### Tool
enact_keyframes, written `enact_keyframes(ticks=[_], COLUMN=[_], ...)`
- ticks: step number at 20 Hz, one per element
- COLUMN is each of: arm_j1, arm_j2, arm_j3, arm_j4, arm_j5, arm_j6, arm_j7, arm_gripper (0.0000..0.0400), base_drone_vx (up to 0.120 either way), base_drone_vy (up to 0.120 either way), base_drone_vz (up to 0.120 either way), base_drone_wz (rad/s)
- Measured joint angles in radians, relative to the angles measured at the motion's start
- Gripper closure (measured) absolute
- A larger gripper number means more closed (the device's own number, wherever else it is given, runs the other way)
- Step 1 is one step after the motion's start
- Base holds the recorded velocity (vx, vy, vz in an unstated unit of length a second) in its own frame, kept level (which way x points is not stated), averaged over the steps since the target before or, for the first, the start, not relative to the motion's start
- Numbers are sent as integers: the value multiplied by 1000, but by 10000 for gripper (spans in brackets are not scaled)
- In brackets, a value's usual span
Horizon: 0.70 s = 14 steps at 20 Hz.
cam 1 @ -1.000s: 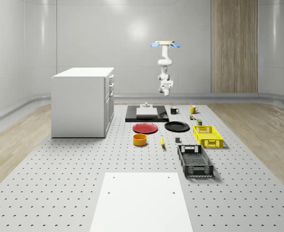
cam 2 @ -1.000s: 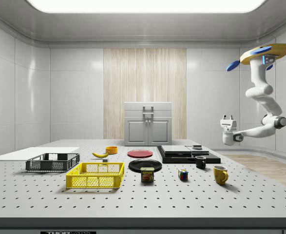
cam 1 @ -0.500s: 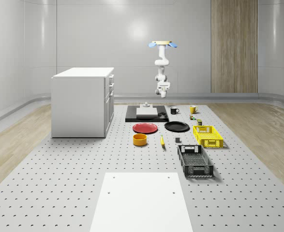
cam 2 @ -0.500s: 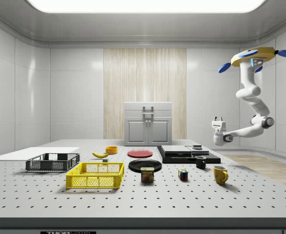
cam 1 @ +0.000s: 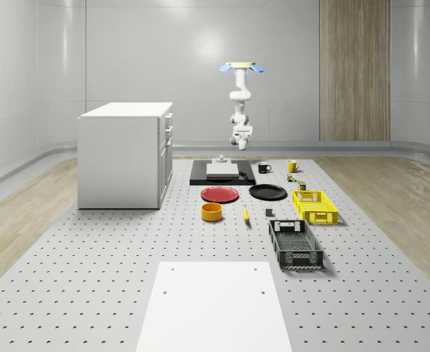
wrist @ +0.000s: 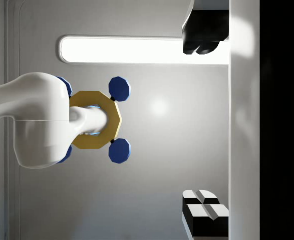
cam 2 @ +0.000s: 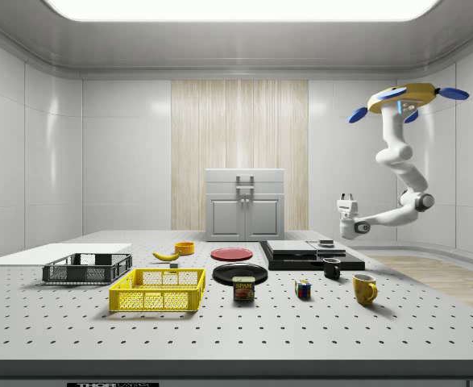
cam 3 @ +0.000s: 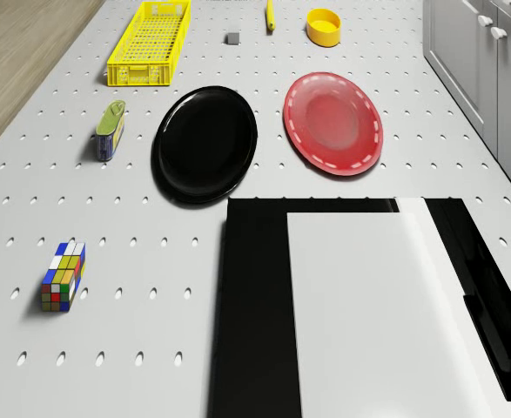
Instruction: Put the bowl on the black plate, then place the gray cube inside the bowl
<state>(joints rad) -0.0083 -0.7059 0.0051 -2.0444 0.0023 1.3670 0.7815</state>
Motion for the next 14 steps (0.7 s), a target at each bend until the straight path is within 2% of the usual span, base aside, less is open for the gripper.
enact_keyframes(ticks=[11,14], arm_j1=[-2,-3], arm_j2=[-6,-7], arm_j3=[3,6], arm_j4=[-5,-7], arm_j5=[-4,-7], arm_j6=[8,10], arm_j7=[0,1], arm_gripper=[0,0], base_drone_vx=[120,120], base_drone_vy=[-120,-13], base_drone_vz=[0,0], base_drone_wz=[0,0])
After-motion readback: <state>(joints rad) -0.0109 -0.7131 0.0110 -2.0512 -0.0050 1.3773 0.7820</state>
